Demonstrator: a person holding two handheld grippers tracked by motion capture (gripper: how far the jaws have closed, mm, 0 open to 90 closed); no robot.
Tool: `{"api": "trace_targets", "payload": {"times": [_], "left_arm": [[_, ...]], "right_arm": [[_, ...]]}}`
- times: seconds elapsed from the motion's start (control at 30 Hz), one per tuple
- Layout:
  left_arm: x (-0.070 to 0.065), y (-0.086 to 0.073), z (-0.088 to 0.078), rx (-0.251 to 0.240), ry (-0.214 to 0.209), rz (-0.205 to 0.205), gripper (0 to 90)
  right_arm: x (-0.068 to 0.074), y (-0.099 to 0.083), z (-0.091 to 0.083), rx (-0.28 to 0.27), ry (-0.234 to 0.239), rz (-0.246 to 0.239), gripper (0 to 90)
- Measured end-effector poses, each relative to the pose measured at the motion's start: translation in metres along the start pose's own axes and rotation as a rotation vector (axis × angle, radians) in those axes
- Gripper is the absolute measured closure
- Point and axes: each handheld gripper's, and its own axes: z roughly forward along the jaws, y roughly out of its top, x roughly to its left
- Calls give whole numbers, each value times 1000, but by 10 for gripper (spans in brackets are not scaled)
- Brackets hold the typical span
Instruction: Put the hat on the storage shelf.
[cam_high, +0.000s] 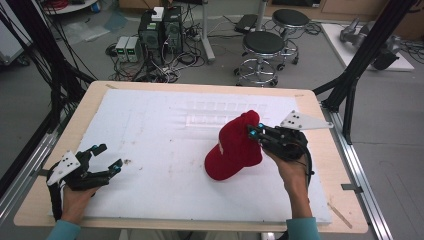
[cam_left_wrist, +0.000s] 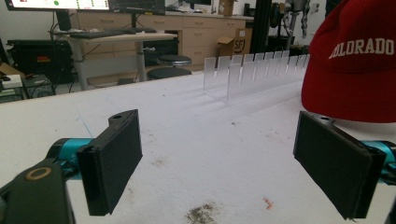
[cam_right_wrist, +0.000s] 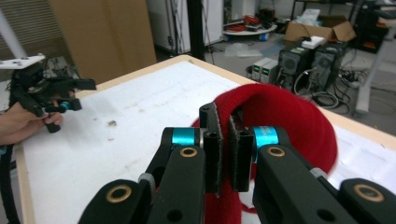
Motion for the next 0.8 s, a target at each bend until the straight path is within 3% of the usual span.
{"api": "trace_targets", "payload": {"times": [0.5, 0.8], "left_arm": [[2, 6, 1, 20, -14, -15, 155], [2, 17, -1, 4, -32, -15, 154]], "right_arm": [[31, 30, 36, 0, 98, -88, 866], [55, 52, 64, -28, 194, -132, 867]]}}
